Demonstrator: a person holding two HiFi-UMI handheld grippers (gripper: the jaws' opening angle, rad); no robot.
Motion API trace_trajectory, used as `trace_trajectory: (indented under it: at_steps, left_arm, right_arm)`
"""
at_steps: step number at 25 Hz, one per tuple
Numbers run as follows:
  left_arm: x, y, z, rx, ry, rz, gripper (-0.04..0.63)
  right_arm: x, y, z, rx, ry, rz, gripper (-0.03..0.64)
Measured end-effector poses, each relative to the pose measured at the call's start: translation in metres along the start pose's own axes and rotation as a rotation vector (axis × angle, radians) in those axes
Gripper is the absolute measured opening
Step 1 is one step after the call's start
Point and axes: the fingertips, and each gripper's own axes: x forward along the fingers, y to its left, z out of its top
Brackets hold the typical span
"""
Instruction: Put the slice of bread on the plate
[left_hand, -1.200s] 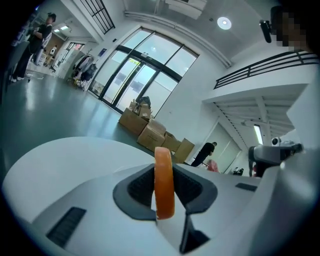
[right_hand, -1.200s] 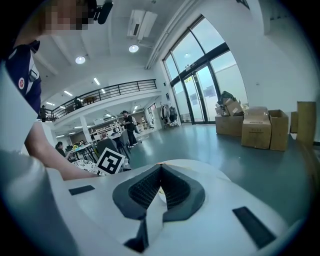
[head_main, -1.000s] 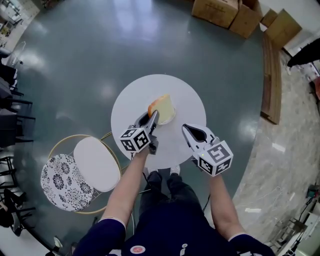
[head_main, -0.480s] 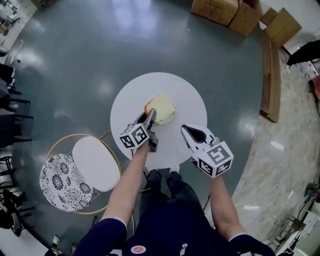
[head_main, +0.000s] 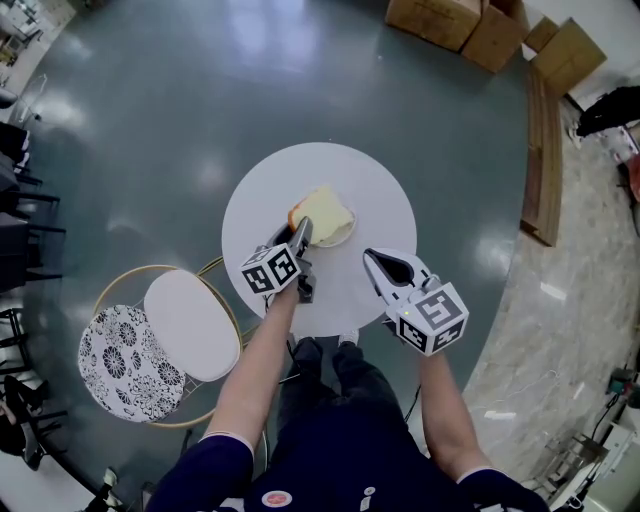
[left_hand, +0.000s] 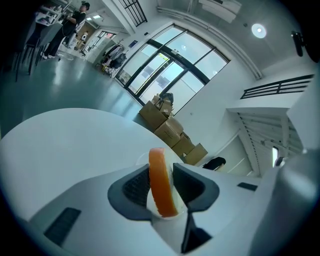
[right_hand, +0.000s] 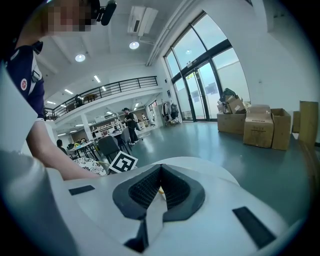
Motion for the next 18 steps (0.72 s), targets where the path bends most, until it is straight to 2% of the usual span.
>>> trace_trajectory:
  at_steps: [6,12,18]
  left_arm:
    - [0.0,0.009,-0.002,0.067,0.016,0.056,0.153]
    - [0.0,0.013,-0.003,0.205,0.045,0.12,0.178]
    - [0.001,0.014,-0.003,0.3,0.071,0.128,0.189]
  right_arm:
    - [0.002,-0.003,0.001,0.005,-0.008,0.0,0.005]
    - [0.007,-0.006,0.005,0.003,-0.017,-0.003,0.005]
    - [0.011,-0.007,0.008,-0.002,-0.022,-0.001,0.005]
